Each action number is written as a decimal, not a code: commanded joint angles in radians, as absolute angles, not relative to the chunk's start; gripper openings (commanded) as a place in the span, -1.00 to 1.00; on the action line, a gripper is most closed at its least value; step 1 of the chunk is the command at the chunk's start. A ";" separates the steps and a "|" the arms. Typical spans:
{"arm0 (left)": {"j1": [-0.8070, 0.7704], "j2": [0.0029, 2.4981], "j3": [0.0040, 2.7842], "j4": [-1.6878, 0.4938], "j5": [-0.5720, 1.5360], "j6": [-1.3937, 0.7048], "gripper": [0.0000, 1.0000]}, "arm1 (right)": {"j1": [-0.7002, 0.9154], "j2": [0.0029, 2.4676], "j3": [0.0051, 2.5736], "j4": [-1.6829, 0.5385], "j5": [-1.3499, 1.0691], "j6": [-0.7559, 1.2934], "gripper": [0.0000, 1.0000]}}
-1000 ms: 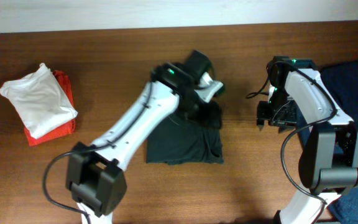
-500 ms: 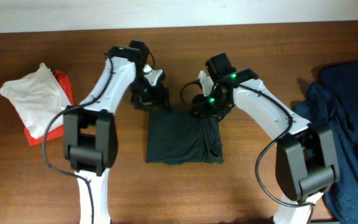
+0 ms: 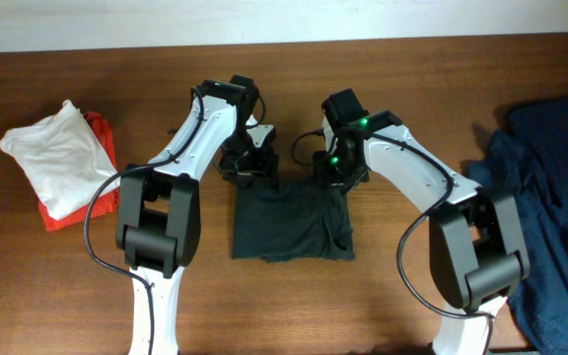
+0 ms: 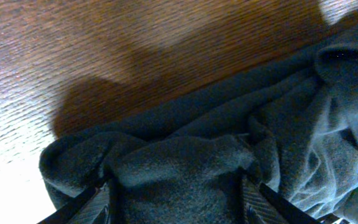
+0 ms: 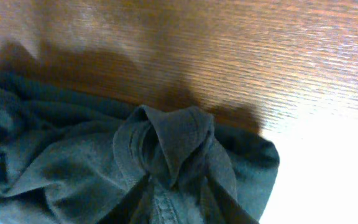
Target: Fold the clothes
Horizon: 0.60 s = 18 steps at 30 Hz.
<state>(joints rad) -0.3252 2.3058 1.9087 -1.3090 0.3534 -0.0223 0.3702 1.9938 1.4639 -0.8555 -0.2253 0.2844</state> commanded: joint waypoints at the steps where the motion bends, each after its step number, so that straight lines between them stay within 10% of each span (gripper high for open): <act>1: -0.326 2.325 1.911 -1.312 0.340 -0.007 0.27 | 0.361 2.008 1.470 -0.859 -0.210 0.295 -0.92; 18: -0.350 2.326 1.749 -1.256 0.299 -0.030 0.15 | 0.196 2.007 1.462 -1.228 0.109 0.425 -0.59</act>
